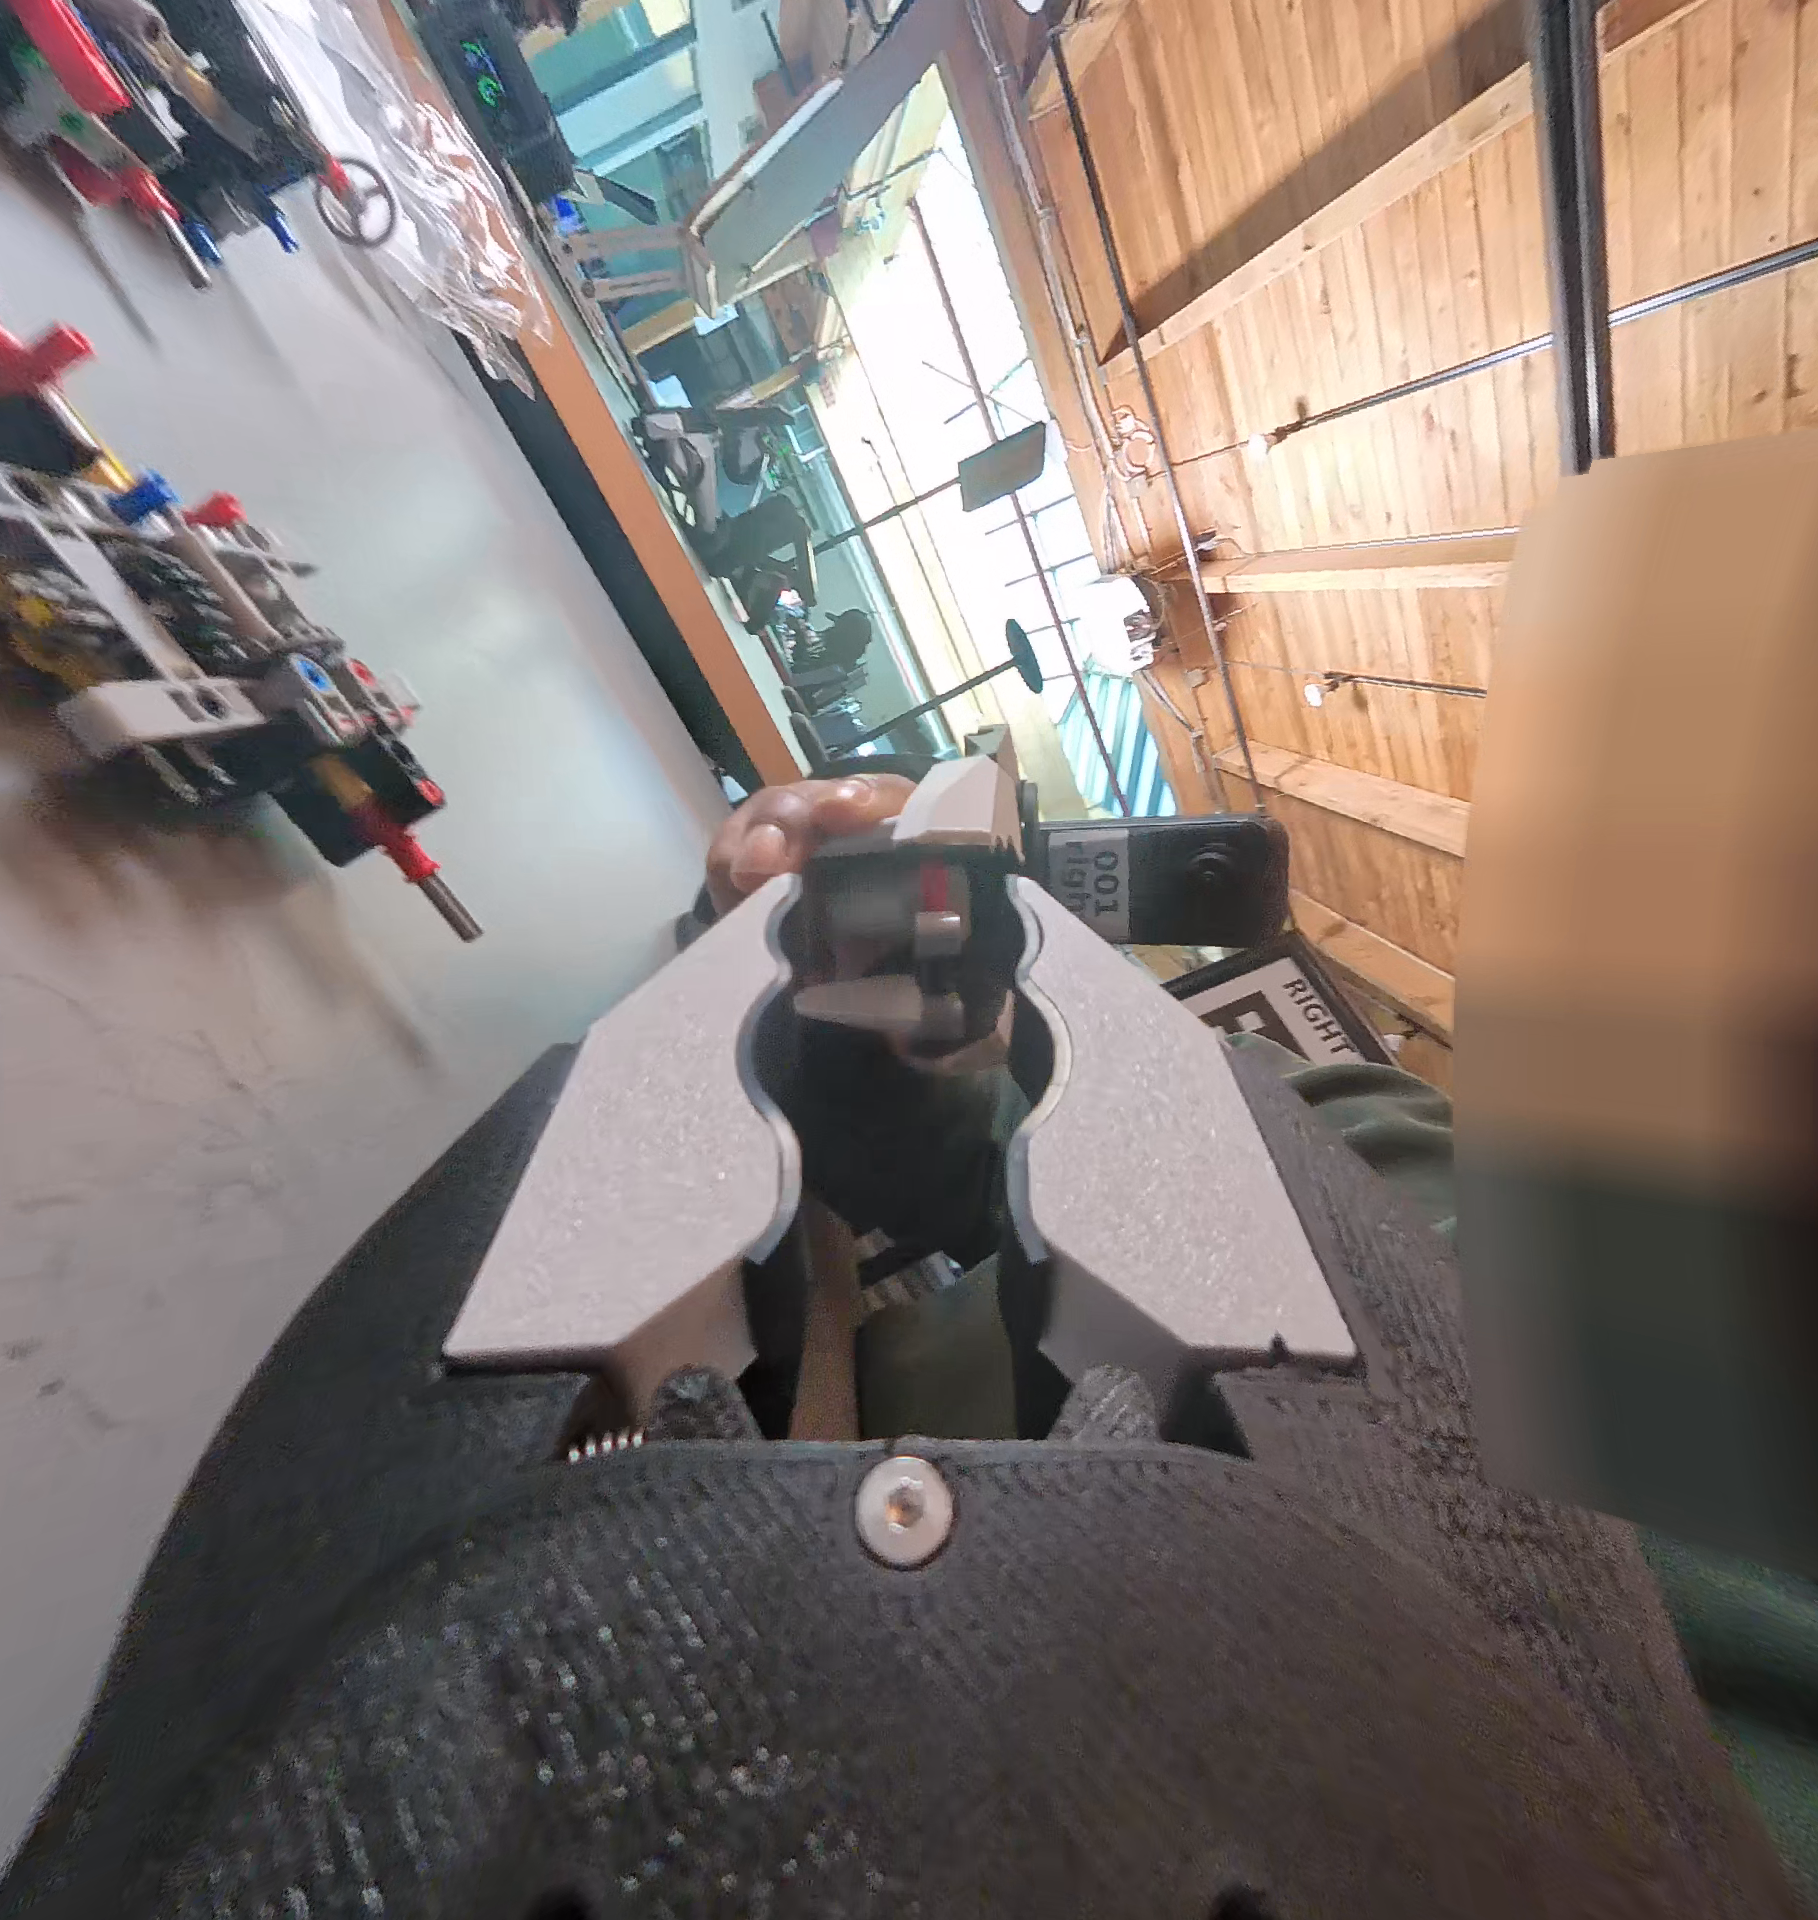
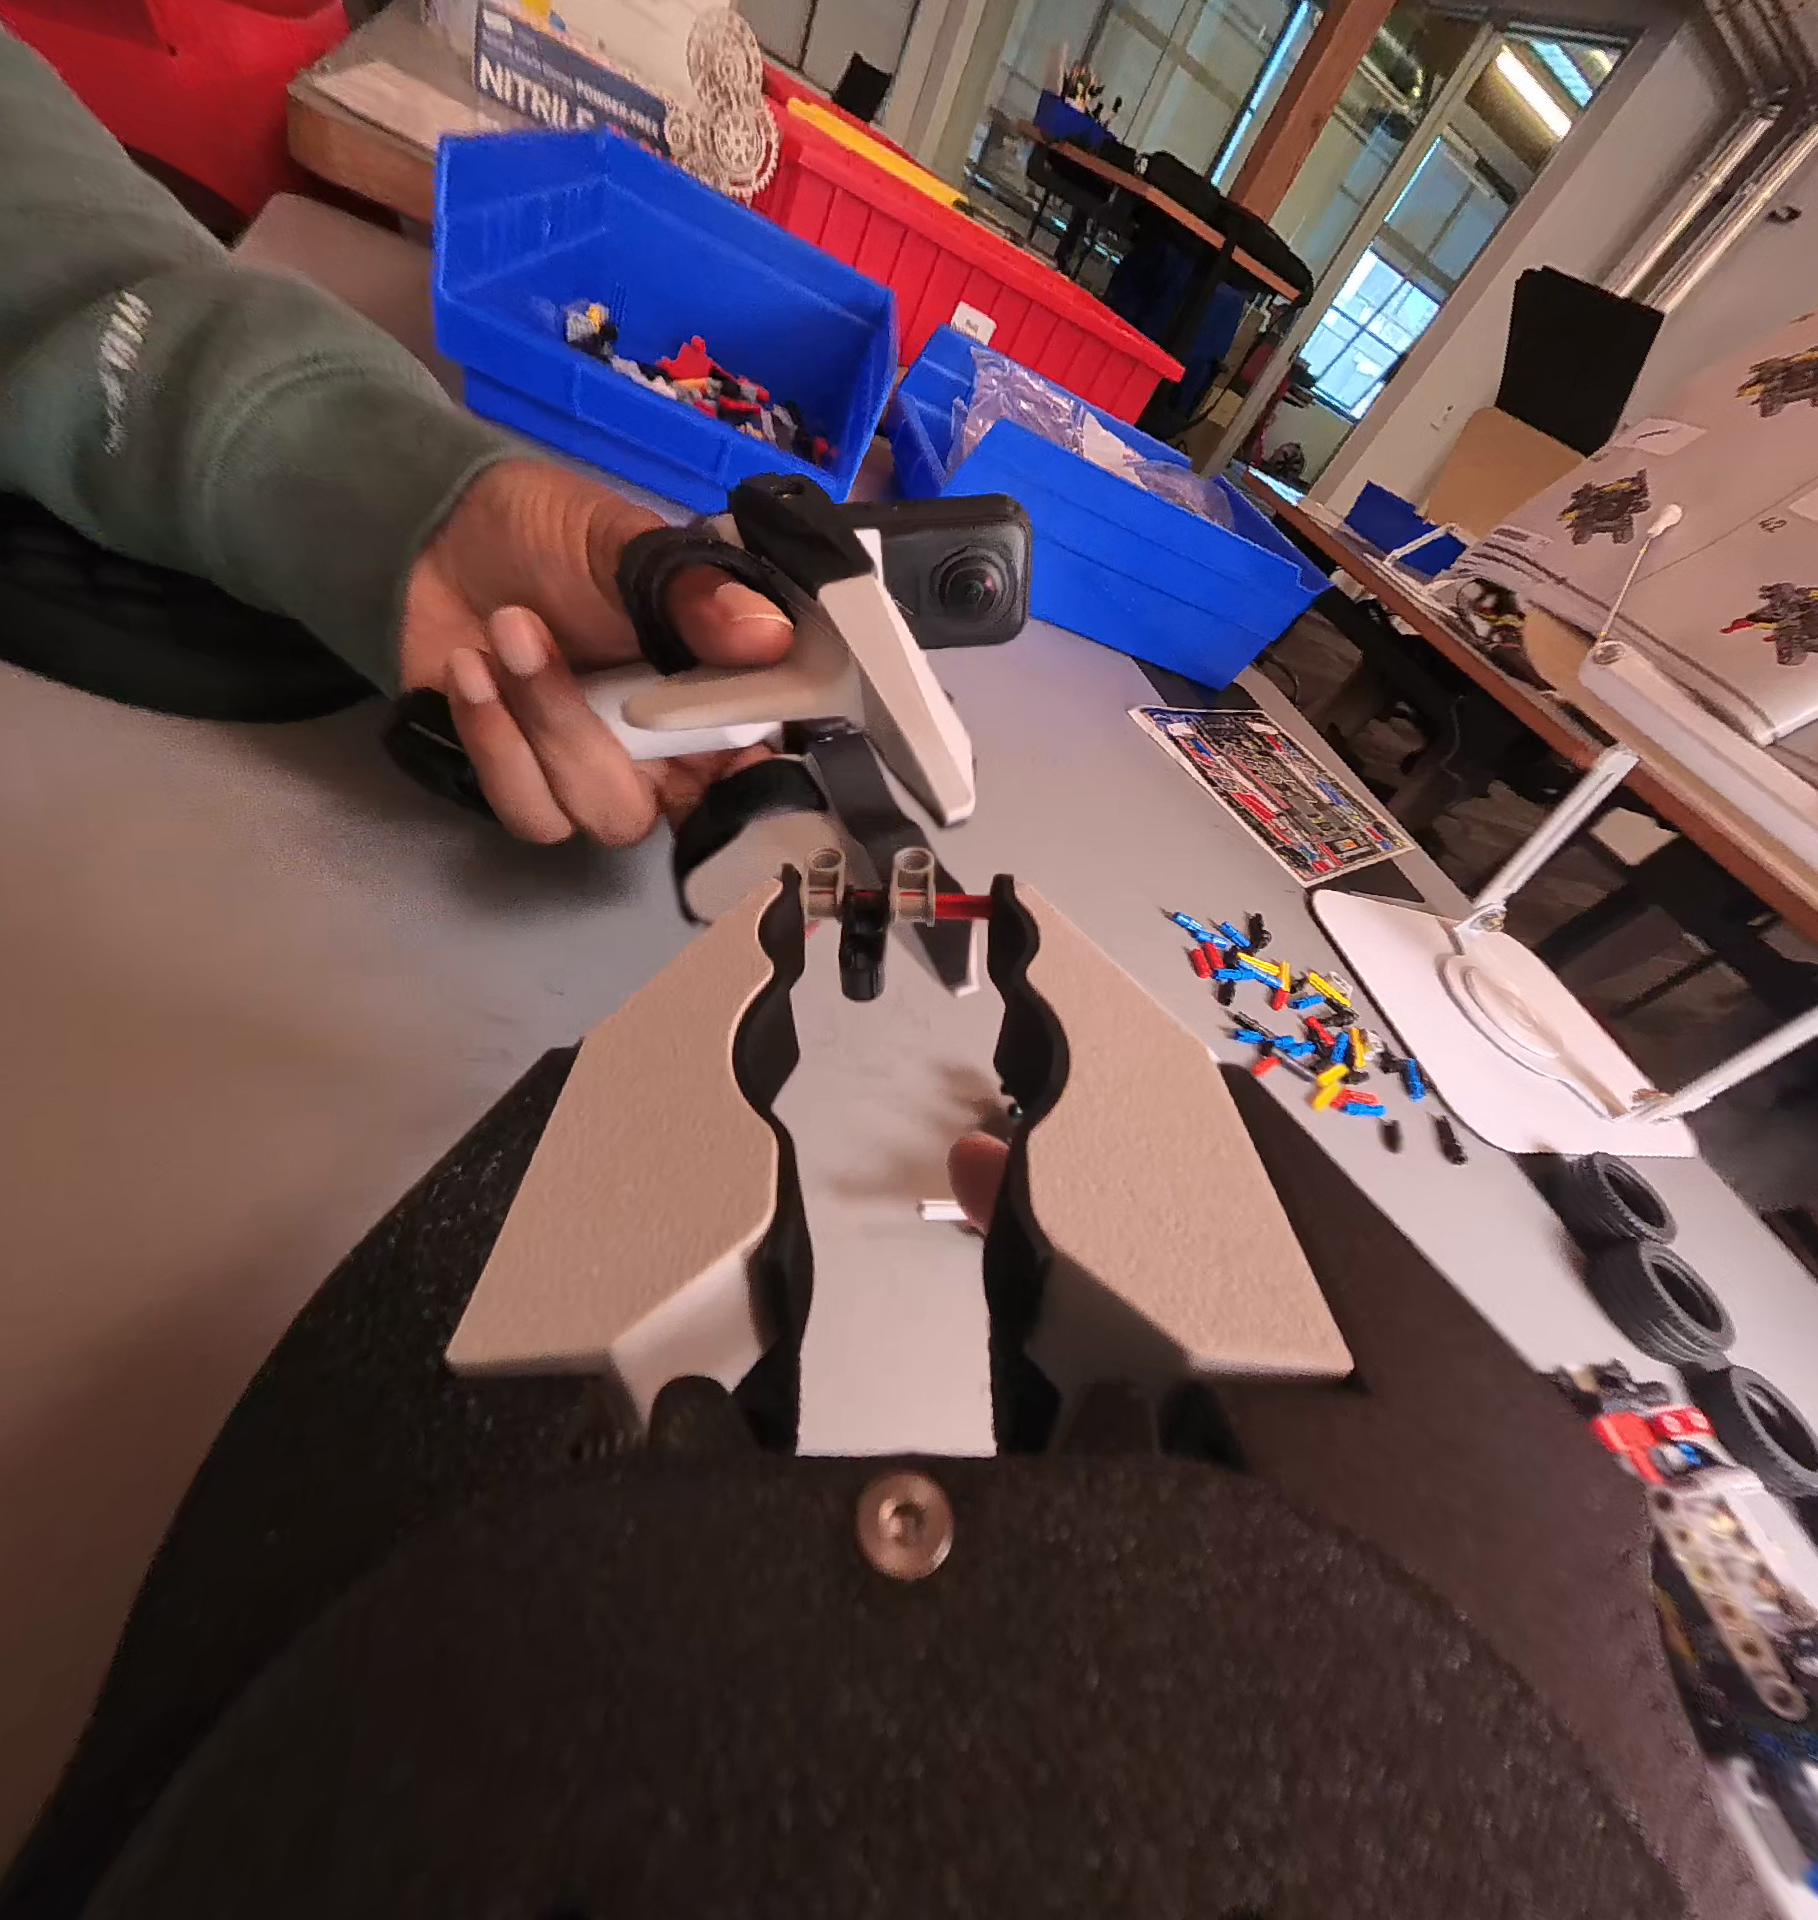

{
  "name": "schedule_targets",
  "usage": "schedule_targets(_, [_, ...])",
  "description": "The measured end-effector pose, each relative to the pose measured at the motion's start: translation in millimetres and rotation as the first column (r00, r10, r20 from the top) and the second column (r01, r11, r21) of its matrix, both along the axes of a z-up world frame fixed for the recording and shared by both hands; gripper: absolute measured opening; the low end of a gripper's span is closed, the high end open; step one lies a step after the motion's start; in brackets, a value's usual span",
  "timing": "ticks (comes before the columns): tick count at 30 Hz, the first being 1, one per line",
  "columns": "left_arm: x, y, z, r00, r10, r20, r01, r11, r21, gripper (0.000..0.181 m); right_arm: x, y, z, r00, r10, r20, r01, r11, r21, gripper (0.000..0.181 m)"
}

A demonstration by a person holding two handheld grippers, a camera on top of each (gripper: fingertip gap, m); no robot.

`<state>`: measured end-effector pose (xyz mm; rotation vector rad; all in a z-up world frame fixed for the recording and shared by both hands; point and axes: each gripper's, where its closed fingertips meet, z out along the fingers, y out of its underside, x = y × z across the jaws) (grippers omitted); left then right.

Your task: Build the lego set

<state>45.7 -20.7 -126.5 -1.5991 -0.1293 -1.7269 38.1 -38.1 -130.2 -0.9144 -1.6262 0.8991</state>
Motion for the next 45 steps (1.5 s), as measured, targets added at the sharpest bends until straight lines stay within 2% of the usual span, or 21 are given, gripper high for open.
schedule_targets(1, [-7, 2, 2, 0.999, 0.033, -0.037, -0.032, 0.999, 0.032, 0.042, 1, -1, 2, 1.0, 0.014, -0.002, -0.014, 0.999, -0.029, 0.035])
schedule_targets(4, [-14, 1, 17, 0.973, 0.129, -0.191, -0.081, 0.967, 0.242, 0.046, 2, -9, 3, 0.998, 0.064, -0.006, -0.064, 0.991, -0.114, 0.035])
schedule_targets(8, [16, -29, 32, 0.942, 0.048, -0.333, 0.118, 0.88, 0.461, 0.049, 1, -21, 7, 0.992, 0.126, -0.017, -0.127, 0.968, -0.215, 0.035])
schedule_targets(9, [22, -36, 32, 0.926, 0.055, -0.374, 0.152, 0.852, 0.501, 0.057, 2, -22, 7, 0.991, 0.135, -0.018, -0.136, 0.963, -0.233, 0.035])
schedule_targets(11, [27, -42, 27, 0.86, 0.133, -0.493, 0.207, 0.793, 0.574, 0.064, 4, -26, 8, 0.987, 0.16, -0.022, -0.16, 0.949, -0.272, 0.035])
schedule_targets(13, [29, -42, 21, 0.793, 0.207, -0.573, 0.243, 0.755, 0.608, 0.061, 5, -29, 7, 0.983, 0.181, -0.017, -0.178, 0.939, -0.293, 0.035])
schedule_targets(15, [25, -40, 18, 0.764, 0.228, -0.604, 0.258, 0.75, 0.609, 0.056, 6, -33, 8, 0.979, 0.202, -0.022, -0.199, 0.929, -0.312, 0.035])
schedule_targets(17, [20, -39, 14, 0.747, 0.223, -0.627, 0.27, 0.759, 0.592, 0.066, 5, -35, 9, 0.977, 0.21, -0.019, -0.206, 0.931, -0.3, 0.035])
schedule_targets(19, [25, -43, 6, 0.717, 0.211, -0.664, 0.322, 0.745, 0.584, 0.069, 5, -38, 7, 0.976, 0.219, -0.014, -0.213, 0.929, -0.303, 0.035])
schedule_targets(22, [33, -44, -5, 0.644, 0.24, -0.726, 0.375, 0.728, 0.574, 0.059, 6, -39, 6, 0.974, 0.228, -0.01, -0.22, 0.924, -0.311, 0.035])
schedule_targets(28, [33, -45, -7, 0.613, 0.263, -0.745, 0.399, 0.711, 0.579, 0.058, 7, -40, 4, 0.973, 0.231, -0.006, -0.223, 0.931, -0.289, 0.035])
schedule_targets(45, [35, -47, -14, 0.614, 0.243, -0.751, 0.413, 0.711, 0.569, 0.053, 9, -42, -2, 0.971, 0.237, 0.007, -0.225, 0.928, -0.297, 0.031])
